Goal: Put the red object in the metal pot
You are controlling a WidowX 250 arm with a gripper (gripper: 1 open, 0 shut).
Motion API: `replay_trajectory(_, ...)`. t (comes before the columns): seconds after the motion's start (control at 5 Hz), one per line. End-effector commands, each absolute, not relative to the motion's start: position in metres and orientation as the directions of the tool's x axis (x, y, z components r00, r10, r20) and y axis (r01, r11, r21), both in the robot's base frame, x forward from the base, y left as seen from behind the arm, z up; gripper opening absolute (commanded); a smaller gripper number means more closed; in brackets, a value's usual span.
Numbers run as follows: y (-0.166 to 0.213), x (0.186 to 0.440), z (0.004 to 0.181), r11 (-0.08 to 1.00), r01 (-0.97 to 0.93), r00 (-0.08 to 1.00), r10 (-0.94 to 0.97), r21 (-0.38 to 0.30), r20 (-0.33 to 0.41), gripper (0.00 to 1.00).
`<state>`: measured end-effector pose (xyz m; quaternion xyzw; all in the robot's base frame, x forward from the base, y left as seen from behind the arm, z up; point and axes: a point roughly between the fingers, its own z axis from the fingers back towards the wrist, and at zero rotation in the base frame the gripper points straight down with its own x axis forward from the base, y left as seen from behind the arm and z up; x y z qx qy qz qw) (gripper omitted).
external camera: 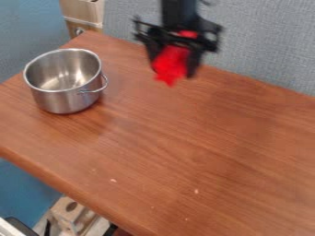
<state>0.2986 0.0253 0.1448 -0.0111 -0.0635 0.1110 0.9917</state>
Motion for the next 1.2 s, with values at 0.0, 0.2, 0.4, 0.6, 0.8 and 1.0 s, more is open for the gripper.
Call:
replay_trajectory(0.0, 0.072, 0.302, 0.165, 0.959, -0.282, 0.938, 0.282, -0.029, 0.202, 0.00)
replay_trajectory(0.2, 0.116, 0.295, 0.164, 0.931, -0.365, 0.910, 0.362, -0.025, 0.201, 0.00)
replay_trajectory(0.4, 0.155, 0.290, 0.159, 0.903, -0.429, 0.884, 0.425, -0.020, 0.194, 0.00)
replay_trajectory(0.6, 0.175, 0.288, 0.152, 0.884, -0.467, 0.868, 0.459, -0.006, 0.187, 0.00)
replay_trajectory(0.8, 0.183, 0.292, 0.142, 0.875, -0.484, 0.861, 0.474, 0.011, 0.186, 0.00)
replay_trajectory(1.0, 0.184, 0.297, 0.135, 0.867, -0.499, 0.854, 0.486, 0.023, 0.187, 0.00)
